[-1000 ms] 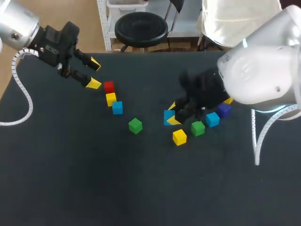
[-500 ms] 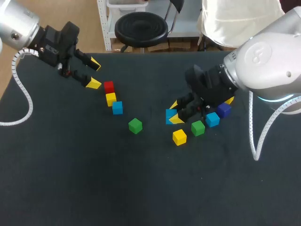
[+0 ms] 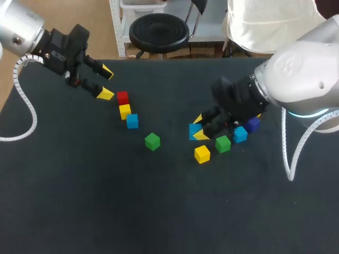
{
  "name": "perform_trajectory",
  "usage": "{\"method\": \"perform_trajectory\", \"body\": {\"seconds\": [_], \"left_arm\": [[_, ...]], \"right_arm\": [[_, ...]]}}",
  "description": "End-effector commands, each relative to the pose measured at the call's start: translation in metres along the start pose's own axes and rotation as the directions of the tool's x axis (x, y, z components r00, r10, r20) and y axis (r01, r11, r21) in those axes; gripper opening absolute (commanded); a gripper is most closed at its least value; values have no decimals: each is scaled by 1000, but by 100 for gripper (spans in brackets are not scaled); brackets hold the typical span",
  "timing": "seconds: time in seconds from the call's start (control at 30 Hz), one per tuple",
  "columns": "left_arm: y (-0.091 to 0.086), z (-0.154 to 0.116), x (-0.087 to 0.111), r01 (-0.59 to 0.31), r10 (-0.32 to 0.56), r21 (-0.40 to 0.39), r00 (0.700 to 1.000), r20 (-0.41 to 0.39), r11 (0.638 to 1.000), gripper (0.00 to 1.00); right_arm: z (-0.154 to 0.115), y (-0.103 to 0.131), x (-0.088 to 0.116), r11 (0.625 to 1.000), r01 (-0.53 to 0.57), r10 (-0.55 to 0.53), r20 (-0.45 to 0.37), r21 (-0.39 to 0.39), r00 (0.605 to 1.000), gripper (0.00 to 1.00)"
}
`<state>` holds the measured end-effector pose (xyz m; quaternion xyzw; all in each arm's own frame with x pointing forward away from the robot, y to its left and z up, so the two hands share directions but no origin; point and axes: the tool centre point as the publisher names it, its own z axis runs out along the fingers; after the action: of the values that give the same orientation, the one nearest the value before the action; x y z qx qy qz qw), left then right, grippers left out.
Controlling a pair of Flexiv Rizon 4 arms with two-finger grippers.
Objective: Place the blue cubes, place green cubes on the blue cubes, place the yellow cubes on the green cubes, then place the red cubes on the yellow cubes, and place purple cube on the red cubes.
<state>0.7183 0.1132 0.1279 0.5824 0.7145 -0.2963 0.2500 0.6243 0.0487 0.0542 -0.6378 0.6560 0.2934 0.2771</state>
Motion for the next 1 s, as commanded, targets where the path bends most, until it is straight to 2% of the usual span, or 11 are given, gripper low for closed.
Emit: {"method": "perform_trajectory", "body": {"seconds": [0.03, 0.43, 1.0], "left_arm": [[-1, 0, 1, -2, 2, -2, 1000, 3, 1000, 100], [-1, 0, 1, -2, 2, -2, 1000, 3, 1000, 100], [-1, 0, 1, -2, 2, -2, 1000, 3, 1000, 100]], "right_arm": [[11, -9, 7, 1000, 13, -13, 12, -11, 1000, 0], [29, -30, 11, 998, 12, -11, 11, -64, 1000, 0], [41, -36, 24, 996, -13, 13, 5, -85, 1000, 0]]}}
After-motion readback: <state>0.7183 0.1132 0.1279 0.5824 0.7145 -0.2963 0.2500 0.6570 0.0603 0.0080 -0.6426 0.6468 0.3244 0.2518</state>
